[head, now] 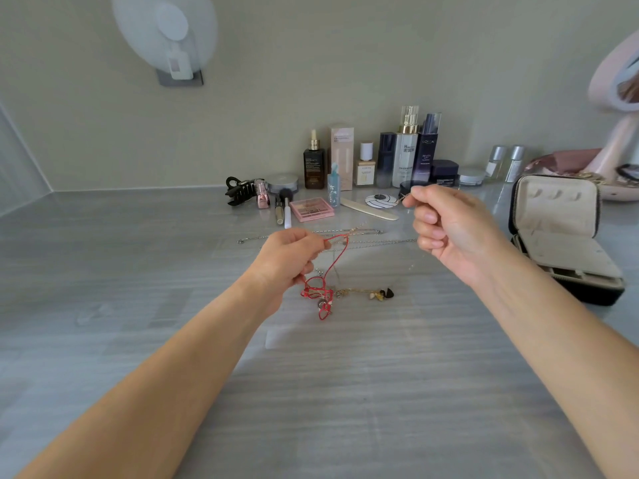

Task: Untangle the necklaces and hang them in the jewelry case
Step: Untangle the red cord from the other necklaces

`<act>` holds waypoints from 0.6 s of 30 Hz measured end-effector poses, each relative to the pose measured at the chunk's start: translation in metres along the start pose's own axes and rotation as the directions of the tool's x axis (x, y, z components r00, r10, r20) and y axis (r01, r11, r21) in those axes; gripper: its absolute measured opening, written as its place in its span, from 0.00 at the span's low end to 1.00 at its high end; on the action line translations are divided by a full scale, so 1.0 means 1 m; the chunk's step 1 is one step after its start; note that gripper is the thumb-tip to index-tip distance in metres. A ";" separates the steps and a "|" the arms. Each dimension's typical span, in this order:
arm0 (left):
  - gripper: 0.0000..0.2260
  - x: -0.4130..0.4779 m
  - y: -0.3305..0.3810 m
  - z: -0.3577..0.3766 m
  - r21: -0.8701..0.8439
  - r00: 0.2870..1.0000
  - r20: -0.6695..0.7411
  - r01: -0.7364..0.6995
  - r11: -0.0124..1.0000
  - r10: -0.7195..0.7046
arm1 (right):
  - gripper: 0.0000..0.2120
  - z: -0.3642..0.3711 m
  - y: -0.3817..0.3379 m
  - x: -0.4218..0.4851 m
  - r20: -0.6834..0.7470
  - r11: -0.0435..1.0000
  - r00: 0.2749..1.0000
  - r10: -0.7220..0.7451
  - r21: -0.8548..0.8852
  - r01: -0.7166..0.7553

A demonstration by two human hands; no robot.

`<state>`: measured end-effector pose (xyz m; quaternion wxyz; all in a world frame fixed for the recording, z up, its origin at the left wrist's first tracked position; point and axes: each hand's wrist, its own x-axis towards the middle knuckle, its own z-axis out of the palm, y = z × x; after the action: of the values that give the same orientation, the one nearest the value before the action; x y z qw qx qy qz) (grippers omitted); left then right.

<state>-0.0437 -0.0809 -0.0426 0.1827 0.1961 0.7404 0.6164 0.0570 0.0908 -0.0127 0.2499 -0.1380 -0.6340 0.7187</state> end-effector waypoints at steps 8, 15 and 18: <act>0.08 0.012 -0.010 -0.014 0.502 0.982 -0.168 0.009 0.865 0.087 | 0.13 0.000 -0.001 -0.001 0.029 1.000 0.999 -0.021 0.006 0.021; 0.08 0.008 -0.002 -0.011 0.439 0.994 -0.107 0.031 0.898 0.018 | 0.13 0.001 0.003 -0.002 0.025 0.962 0.998 -0.058 -0.265 0.062; 0.12 0.006 0.003 -0.012 0.256 0.996 -0.057 0.076 0.964 -0.064 | 0.11 0.001 0.006 -0.001 -0.089 0.929 0.993 -0.077 -0.368 0.039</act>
<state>-0.0547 -0.0881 -0.0380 0.1594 0.1770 0.8249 0.5127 0.0561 0.0890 -0.0182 0.2732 -0.1996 -0.7469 0.5724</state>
